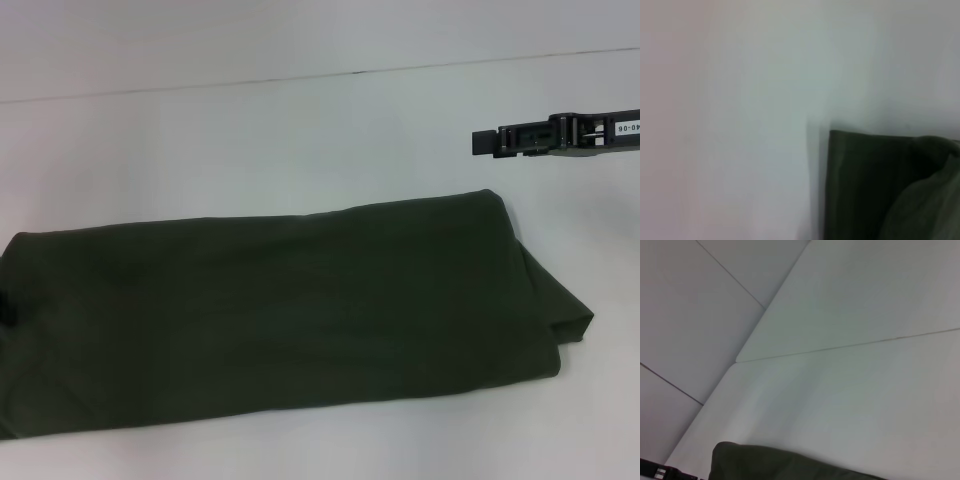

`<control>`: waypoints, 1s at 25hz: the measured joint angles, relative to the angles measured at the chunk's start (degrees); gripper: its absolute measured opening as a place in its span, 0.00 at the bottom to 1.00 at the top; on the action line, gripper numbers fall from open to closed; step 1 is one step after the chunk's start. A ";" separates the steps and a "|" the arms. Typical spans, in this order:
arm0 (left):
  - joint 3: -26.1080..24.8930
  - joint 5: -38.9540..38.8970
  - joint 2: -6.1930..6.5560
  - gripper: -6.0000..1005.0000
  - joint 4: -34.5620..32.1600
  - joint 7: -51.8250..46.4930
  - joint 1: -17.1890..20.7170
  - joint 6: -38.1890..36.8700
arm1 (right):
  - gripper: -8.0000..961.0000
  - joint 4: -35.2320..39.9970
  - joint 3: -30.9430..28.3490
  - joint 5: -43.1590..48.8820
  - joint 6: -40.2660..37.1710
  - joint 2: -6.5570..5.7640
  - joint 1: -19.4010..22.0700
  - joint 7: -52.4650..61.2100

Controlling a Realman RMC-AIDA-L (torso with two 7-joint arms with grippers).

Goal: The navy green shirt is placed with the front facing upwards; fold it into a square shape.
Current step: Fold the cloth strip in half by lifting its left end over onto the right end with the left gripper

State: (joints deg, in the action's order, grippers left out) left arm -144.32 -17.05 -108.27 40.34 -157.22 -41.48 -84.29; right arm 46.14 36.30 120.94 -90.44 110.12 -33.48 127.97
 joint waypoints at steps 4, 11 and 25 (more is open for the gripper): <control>0.00 0.00 0.00 0.73 -0.23 -0.01 -0.01 -0.13 | 0.67 0.00 0.00 0.03 0.01 0.00 0.00 0.00; 0.01 0.00 0.00 0.72 -0.55 0.02 -0.01 -0.16 | 0.67 0.00 0.00 0.08 0.00 0.00 -0.02 0.00; 0.00 0.01 -0.18 0.70 -1.03 0.10 -0.01 0.03 | 0.67 0.00 0.00 0.27 0.00 -0.07 0.13 0.00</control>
State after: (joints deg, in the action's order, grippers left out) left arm -144.32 -17.04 -108.45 39.31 -157.13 -41.48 -84.25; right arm 46.14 36.30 121.21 -90.44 110.05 -33.36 127.97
